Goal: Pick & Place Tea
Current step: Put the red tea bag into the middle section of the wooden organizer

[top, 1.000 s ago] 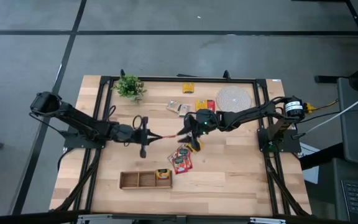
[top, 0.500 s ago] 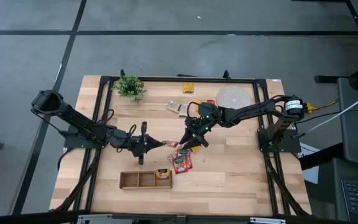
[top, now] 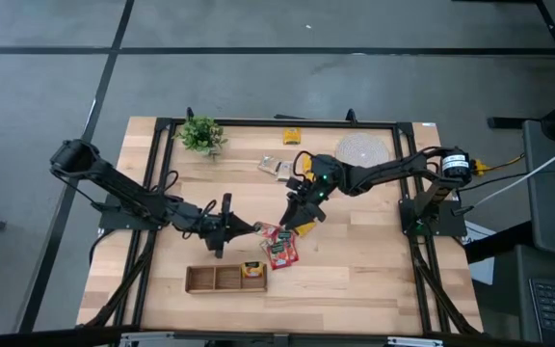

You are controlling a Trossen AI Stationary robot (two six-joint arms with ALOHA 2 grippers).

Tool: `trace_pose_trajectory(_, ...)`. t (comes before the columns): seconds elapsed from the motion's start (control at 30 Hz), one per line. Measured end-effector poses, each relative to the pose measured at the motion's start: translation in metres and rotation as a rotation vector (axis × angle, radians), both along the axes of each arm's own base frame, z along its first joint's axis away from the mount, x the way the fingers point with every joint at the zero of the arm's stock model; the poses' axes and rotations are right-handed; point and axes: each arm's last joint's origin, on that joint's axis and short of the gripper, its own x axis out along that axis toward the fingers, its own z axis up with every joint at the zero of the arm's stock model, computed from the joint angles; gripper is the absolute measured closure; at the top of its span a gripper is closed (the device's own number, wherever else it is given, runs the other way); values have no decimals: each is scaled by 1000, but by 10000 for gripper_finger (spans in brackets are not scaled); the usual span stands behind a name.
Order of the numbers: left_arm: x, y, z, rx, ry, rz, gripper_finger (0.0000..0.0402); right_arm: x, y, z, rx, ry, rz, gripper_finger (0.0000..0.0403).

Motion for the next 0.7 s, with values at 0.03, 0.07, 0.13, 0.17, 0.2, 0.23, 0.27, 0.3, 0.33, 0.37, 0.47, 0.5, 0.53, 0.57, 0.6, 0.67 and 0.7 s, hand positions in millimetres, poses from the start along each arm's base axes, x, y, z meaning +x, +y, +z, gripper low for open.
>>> trace_pose_trajectory(0.03,1,1,-1,12,5,3,399,0,0,0,7,6,5,176)
trace_pose_trajectory(0.07,3,1,-2,17,10,9,399,0,0,0,16,14,4,176)
trace_pose_trajectory(0.13,8,2,0,19,8,18,399,0,0,0,27,27,1,176)
trace_pose_trajectory(0.17,11,3,0,30,9,14,399,0,0,0,34,34,-1,176)
trace_pose_trajectory(0.2,14,2,1,46,12,10,399,0,0,0,38,38,-3,176)
trace_pose_trajectory(0.23,16,2,0,65,16,7,399,0,-1,0,41,42,-5,176)
trace_pose_trajectory(0.27,18,1,0,82,17,7,399,0,-1,0,45,46,-6,176)
trace_pose_trajectory(0.3,20,0,1,97,16,8,399,0,-1,0,50,53,-8,176)
trace_pose_trajectory(0.33,22,0,2,109,15,10,399,0,-2,0,55,59,-12,176)
trace_pose_trajectory(0.37,23,-1,2,114,16,10,399,0,-3,0,57,62,-14,176)
trace_pose_trajectory(0.47,24,-2,3,124,17,15,399,-1,-6,-2,60,77,-23,176)
trace_pose_trajectory(0.5,23,-3,4,138,15,24,399,-1,-7,-2,61,86,-27,176)
trace_pose_trajectory(0.53,23,-4,4,161,13,38,399,-1,-8,-3,62,94,-30,176)
trace_pose_trajectory(0.57,22,-6,4,184,11,53,399,-2,-9,-4,62,100,-33,176)
trace_pose_trajectory(0.6,21,-7,5,200,8,68,399,-2,-10,-4,63,105,-36,176)
trace_pose_trajectory(0.67,21,-8,5,208,6,77,399,-2,-11,-4,64,105,-39,176)
trace_pose_trajectory(0.7,21,-8,5,208,6,77,399,-2,-11,-4,64,104,-40,176)
